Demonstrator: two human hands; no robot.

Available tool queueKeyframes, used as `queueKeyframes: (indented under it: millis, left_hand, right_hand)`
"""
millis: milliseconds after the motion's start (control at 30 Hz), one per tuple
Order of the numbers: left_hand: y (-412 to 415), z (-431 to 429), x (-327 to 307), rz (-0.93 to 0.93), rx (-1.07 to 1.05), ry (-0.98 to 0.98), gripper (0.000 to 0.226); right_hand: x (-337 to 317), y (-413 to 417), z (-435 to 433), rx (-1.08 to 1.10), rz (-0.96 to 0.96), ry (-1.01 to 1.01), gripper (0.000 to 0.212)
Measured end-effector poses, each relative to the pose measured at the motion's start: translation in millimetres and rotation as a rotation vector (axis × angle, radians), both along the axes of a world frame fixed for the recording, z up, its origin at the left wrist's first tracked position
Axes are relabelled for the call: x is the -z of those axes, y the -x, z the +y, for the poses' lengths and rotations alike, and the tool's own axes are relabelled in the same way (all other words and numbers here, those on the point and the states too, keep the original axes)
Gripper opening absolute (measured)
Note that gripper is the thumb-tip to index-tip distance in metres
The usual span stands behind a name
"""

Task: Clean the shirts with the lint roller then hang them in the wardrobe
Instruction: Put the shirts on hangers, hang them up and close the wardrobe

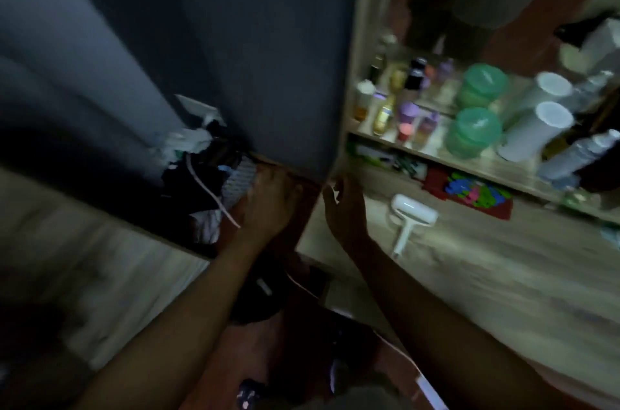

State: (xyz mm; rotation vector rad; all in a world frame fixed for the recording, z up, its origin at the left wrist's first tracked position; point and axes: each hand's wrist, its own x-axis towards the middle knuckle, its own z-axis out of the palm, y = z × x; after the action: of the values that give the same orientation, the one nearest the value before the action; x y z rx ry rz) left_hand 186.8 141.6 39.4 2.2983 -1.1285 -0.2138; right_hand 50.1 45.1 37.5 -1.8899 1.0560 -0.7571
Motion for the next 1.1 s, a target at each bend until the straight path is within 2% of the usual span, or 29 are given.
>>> queueKeyframes:
  millis: [67, 167, 300, 467, 567, 733, 867, 1000, 1100]
  left_hand:
    - [-42.1, 55.4, -45.1, -0.094, -0.085, 0.098, 0.039]
    - [-93.3, 152.5, -125.6, -0.296, -0.212, 0.219, 0.043]
    - [-128.7, 284.2, -236.5, -0.454, -0.371, 0.339, 0.044]
    - [-142.6, 433.2, -362.9, -0.752, -0.503, 0.391, 0.04]
    - [-151.8, 495.9, -420.9, -0.883, -0.615, 0.387, 0.04]
    - [-165.8, 543.0, -478.9, -1.033, -0.678, 0.289, 0.042]
    - [-187.5, 553.6, -516.3, -1.098, -0.727, 0.182, 0.058]
    - [-216.9, 552.1, -546.4, -1.076, -0.819, -0.126, 0.088]
    - [-232.5, 545.5, -559.7, -0.991, -0.898, -0.365, 0.093]
  right_hand:
    - [-40.0, -54.1, 35.5, -0.132, -0.103, -0.025, 0.022]
    - [-111.8, -128.7, 108.9, -0.369, -0.262, -0.07, 0.029]
    - [-213.2, -204.4, 213.8, -0.573, -0.488, 0.082, 0.02]
    - [-331.6, -256.7, 328.6, -0.892, -0.636, 0.248, 0.028]
    - [-387.2, -275.9, 385.8, -1.007, -0.711, 0.36, 0.031]
    - [-452.2, -311.6, 444.8, -1.059, -0.749, 0.548, 0.035]
    - [-497.6, -340.3, 460.3, -1.061, -0.71, 0.649, 0.044]
    - [-528.2, -368.7, 460.7, -0.984, -0.545, 0.827, 0.066]
    - [-537.6, -389.3, 459.3, -0.941, -0.407, 0.961, 0.083]
